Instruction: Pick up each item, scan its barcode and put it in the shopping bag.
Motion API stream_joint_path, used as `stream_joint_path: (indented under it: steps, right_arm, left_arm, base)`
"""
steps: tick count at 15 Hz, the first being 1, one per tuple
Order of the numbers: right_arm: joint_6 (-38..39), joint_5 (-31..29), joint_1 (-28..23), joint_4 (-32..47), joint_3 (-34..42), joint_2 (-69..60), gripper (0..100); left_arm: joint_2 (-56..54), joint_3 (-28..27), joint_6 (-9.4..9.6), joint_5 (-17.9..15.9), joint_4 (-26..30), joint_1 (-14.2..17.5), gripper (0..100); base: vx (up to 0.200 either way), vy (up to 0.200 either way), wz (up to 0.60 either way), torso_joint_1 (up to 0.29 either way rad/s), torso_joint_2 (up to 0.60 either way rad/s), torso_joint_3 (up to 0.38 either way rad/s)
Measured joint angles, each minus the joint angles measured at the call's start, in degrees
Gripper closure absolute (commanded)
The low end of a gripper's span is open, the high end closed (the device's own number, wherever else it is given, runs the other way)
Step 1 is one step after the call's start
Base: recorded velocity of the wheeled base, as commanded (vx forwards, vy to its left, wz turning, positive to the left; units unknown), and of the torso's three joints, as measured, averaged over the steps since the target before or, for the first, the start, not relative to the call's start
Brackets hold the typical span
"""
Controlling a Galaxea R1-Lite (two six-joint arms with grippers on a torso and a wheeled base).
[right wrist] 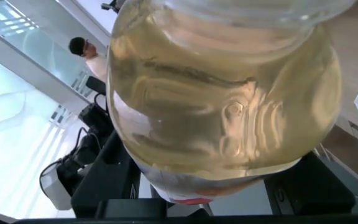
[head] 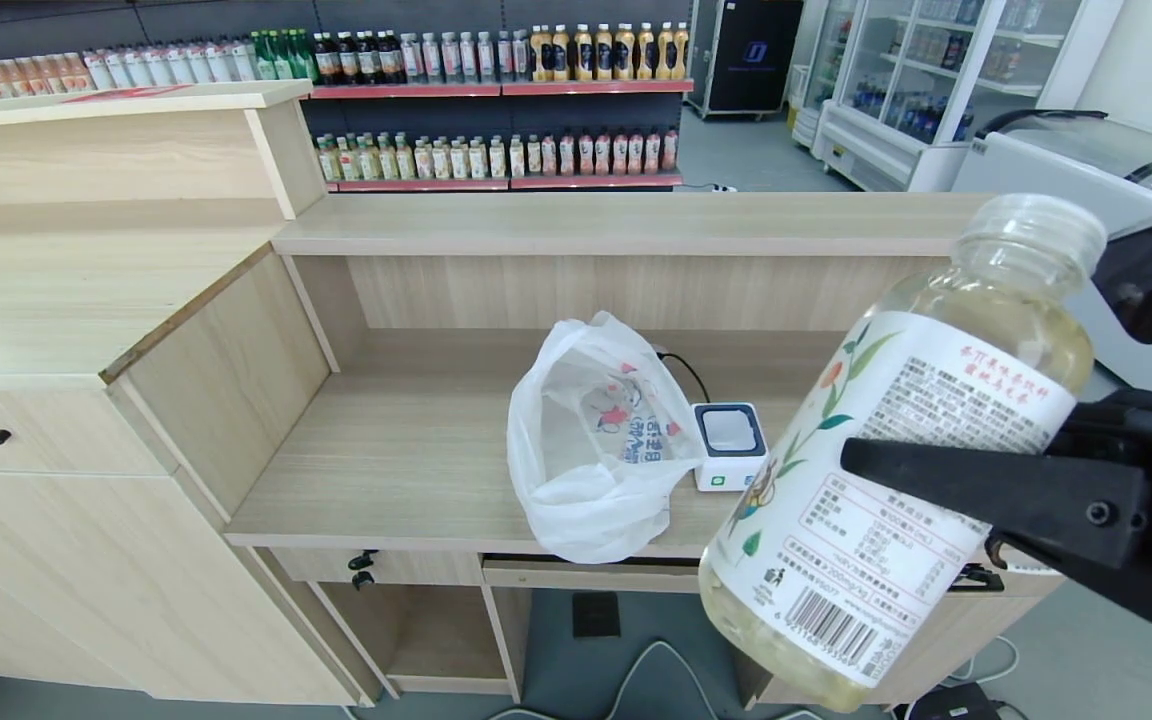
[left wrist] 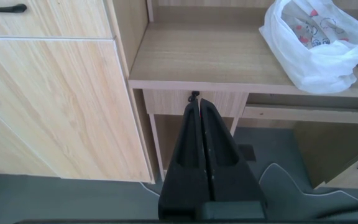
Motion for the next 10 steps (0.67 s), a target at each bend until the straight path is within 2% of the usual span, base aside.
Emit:
stream_joint_path:
  steps: [10]
  right_arm:
    - [-0.2, 0.0, 0.8, -0.1, 0.1, 0.2, 100]
  left_arm:
    - [0.0, 0.0, 0.0, 0.0, 0.0, 0.0, 100]
  base:
    - [0.0, 0.0, 0.0, 0.0, 0.0, 0.0]
